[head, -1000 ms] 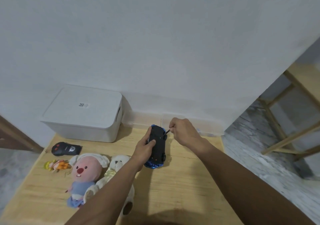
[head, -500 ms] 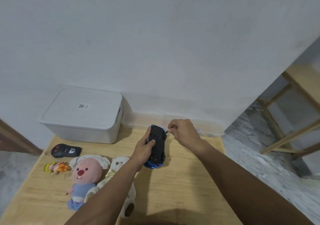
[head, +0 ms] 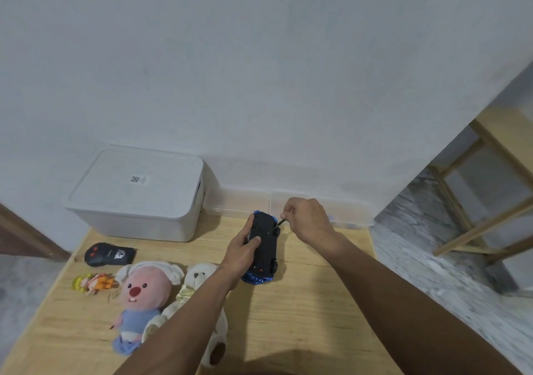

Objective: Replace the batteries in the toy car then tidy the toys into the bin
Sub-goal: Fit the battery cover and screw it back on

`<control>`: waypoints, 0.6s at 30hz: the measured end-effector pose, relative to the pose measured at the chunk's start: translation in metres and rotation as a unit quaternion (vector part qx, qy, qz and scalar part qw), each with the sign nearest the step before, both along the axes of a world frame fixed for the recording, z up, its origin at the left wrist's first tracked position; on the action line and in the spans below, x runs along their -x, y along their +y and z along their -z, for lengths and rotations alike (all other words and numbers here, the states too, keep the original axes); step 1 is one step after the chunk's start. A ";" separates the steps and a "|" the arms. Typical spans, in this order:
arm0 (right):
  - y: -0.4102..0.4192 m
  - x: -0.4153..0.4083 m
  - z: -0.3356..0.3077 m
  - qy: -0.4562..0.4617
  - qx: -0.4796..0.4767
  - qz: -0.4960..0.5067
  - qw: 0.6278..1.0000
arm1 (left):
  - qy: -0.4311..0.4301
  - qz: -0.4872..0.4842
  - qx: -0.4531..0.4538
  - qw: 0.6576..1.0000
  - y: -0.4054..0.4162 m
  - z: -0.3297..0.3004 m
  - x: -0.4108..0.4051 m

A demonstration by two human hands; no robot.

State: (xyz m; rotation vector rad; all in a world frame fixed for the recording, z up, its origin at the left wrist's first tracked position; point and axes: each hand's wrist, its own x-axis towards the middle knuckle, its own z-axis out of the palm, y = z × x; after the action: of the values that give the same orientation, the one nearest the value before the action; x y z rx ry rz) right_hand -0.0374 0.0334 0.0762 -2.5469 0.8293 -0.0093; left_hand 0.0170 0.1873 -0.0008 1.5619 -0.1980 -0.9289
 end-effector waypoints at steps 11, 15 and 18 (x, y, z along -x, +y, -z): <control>0.006 0.001 0.000 0.079 0.102 -0.031 0.991 | -0.007 0.003 -0.002 1.000 0.001 0.003 -0.002; 0.004 -0.001 0.003 0.054 0.026 -0.023 0.998 | -0.010 0.007 -0.007 1.000 0.004 0.007 -0.003; 0.003 0.000 0.003 0.020 0.010 -0.020 1.000 | -0.009 0.010 -0.011 1.000 0.004 0.008 -0.004</control>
State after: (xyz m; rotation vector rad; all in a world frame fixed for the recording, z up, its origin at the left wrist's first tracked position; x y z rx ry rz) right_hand -0.0372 0.0366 0.0736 -2.5899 0.7963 0.0457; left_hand 0.0206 0.1915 -0.0086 1.5913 -0.2169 -0.9357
